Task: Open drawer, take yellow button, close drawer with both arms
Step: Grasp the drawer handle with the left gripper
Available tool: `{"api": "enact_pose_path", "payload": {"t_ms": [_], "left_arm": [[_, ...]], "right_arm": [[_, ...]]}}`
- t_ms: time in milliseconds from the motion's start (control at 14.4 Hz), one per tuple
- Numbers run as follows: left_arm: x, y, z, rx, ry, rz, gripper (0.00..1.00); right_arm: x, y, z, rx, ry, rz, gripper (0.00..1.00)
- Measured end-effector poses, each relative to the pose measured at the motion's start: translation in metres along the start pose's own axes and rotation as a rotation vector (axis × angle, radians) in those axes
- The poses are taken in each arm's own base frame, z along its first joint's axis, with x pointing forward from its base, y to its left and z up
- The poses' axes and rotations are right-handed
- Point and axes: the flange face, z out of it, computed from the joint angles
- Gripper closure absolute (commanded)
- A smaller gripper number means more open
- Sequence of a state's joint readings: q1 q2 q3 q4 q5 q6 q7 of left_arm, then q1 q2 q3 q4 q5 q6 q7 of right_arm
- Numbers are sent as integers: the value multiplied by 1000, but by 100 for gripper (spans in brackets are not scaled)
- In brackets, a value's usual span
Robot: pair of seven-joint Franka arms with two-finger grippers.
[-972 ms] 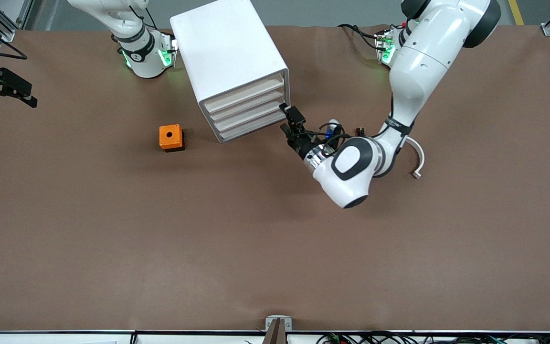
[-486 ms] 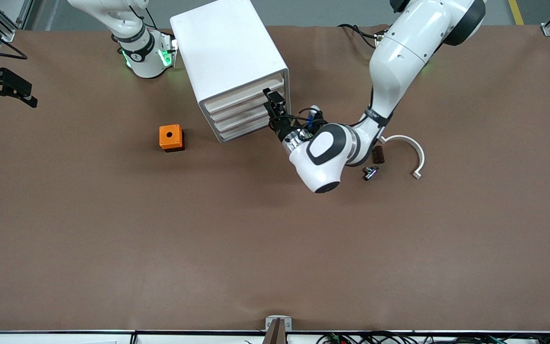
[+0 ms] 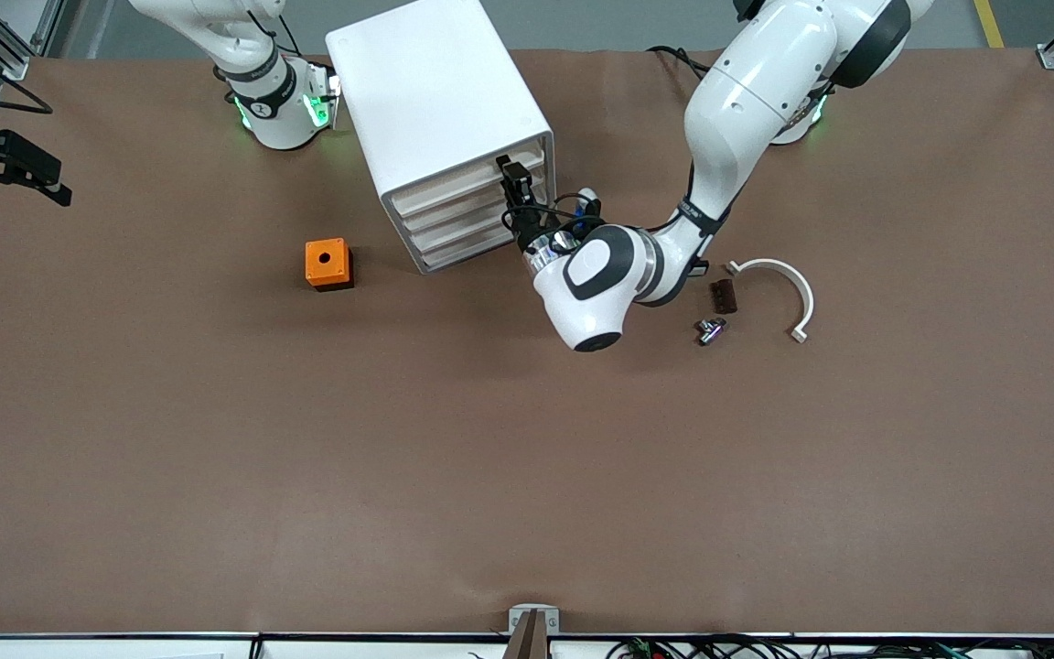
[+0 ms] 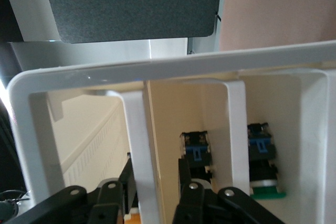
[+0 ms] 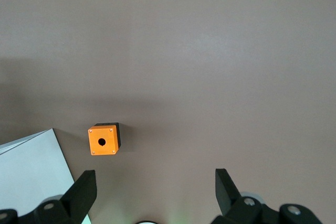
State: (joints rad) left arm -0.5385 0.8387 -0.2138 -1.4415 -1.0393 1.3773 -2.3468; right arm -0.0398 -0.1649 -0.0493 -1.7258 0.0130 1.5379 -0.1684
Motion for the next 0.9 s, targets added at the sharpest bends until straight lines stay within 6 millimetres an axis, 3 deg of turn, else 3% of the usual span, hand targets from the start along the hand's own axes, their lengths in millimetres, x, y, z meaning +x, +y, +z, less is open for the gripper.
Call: {"api": "enact_pose_path", "payload": {"t_ms": [625, 903], "left_arm": [[1, -2, 5, 31, 17, -16, 91], [7, 0, -15, 29, -17, -21, 91]], "right_arm": [[2, 0, -5, -3, 11, 0, 0], [11, 2, 10, 2, -22, 0, 0]]}}
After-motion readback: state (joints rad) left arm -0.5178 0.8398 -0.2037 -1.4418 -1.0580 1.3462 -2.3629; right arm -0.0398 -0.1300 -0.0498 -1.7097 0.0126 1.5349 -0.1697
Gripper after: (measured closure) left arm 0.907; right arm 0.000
